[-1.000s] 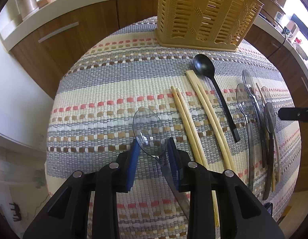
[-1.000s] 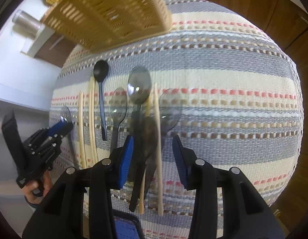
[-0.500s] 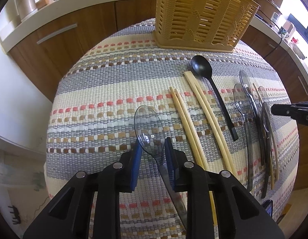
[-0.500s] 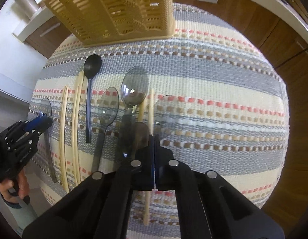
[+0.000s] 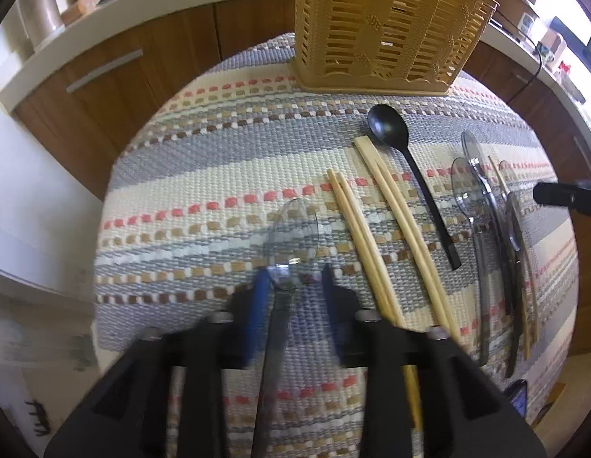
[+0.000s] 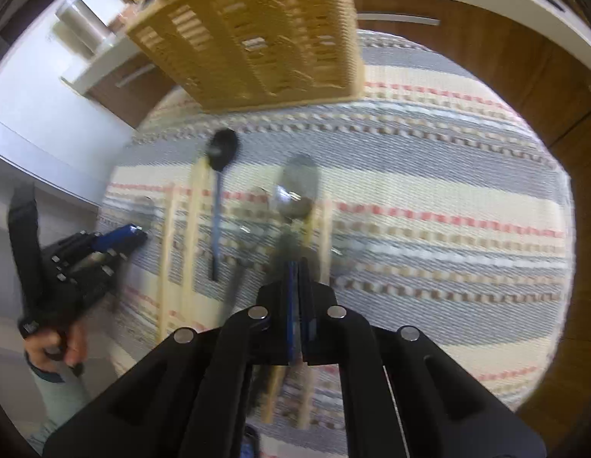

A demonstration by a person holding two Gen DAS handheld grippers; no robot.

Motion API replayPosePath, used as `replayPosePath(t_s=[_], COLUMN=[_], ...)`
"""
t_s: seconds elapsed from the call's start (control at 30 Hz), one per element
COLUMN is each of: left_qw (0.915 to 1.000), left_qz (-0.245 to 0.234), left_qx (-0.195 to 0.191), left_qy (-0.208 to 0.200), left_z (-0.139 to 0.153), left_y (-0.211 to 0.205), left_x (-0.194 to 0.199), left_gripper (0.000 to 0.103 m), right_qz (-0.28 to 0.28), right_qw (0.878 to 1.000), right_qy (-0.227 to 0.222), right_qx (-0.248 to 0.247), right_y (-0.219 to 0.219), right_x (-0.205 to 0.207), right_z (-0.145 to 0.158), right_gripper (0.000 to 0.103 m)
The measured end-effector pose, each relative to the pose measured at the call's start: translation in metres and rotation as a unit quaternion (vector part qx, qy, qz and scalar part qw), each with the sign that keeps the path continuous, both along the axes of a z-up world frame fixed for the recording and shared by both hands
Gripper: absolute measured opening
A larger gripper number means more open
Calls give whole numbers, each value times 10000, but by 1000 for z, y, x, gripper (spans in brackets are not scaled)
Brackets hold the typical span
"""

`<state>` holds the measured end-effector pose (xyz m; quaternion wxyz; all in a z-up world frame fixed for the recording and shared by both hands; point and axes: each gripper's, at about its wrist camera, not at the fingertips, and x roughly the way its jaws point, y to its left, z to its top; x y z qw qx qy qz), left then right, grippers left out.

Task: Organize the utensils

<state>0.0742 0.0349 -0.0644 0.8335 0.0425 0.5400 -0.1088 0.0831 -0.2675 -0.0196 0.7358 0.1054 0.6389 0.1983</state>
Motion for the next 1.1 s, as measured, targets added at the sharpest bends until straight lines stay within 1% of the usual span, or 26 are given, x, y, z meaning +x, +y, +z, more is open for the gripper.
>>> replayPosePath(t_s=[0.03,0.13,0.17,0.2,0.23,0.27,0.3,0.33,0.37,0.4,0.43,0.47,0.5,0.53,0.57,0.6,0.63,0.67,0.7,0.73,0.77,0.83,0.87,0.93,1.03,1.1], left_qw=[10000,9999,9998,9998,9998,9998,9998,9998,9998,9998,9998,9998,9997,9997,9996,9996,9995,9994,9994,9994,9994,9994,9994,9994,9993,9993], left_qz=[-43,-118,-130,-130,-128,-133,-138,-138,-145,-156,-163,-170,-186,-200,-208,-207,-208,-218,-229,-244,-260,-292,-296,-299,-327,-347], left_qx=[50,120,115,90,58,26,-6,-24,-40,-46,-40,-28,-31,-53,-95,-129,-163,-198,-199,-181,-156,-111,-103,-104,-114,-106], left_qy=[7,38,69,117,148,146,132,130,123,129,134,132,134,141,150,156,161,172,179,180,164,141,135,129,113,119], left_z=[0,0,-1,-3,-5,-5,-5,-5,-5,-5,-5,-5,-5,-5,-4,-4,-3,-3,-3,-4,-3,-3,-2,-1,0,-1], left_y=[-1,-2,-2,-1,0,2,5,6,6,10,12,12,12,13,14,13,12,13,11,7,6,6,6,7,8,8], left_x=[0,1,2,3,4,4,4,4,4,4,5,5,6,8,9,10,8,8,9,10,10,11,11,12,13,13], left_gripper=[41,41,41,41,41,41,41,41,41,41,41,41,41,41,41,41,41,41,42,42,42,42,42,42,42,42], right_qz=[19,254,343,402,336,247,116,-1,14,119,199,309,390,414,391,340,269,222,175,159,147,107,61,-140,-106,-82], right_qw=[9999,9987,9974,9939,9886,9859,9861,9920,9965,9989,9983,9976,9980,9985,9991,9994,9996,9997,9992,9984,9983,9994,9988,9969,9968,9966], right_qy=[-6,116,209,411,608,664,550,149,-134,-414,-530,-542,-395,-191,19,86,15,-92,-256,-279,-151,289,488,772,781,802], right_qx=[117,432,590,944,1338,1516,1564,1257,830,164,-159,-313,-317,-291,-149,72,127,8,-245,-472,-537,-126,-73,-57,-90,-140], right_y=[7,31,37,42,44,43,42,41,44,51,57,63,68,73,75,76,75,75,76,77,77,75,75,73,74,77], right_x=[2,3,3,4,5,5,3,2,0,-3,-5,-8,-10,-11,-11,-10,-9,-9,-8,-6,-4,0,2,7,12,16], right_z=[0,0,-1,-4,-6,-7,-4,3,8,12,12,11,7,3,-1,-2,-1,0,2,0,-4,-13,-18,-29,-34,-38], right_gripper=[3,11,13,13,13,13,13,13,13,13,14,20,26,28,30,35,42,58,64,64,64,64,63,58,49,40])
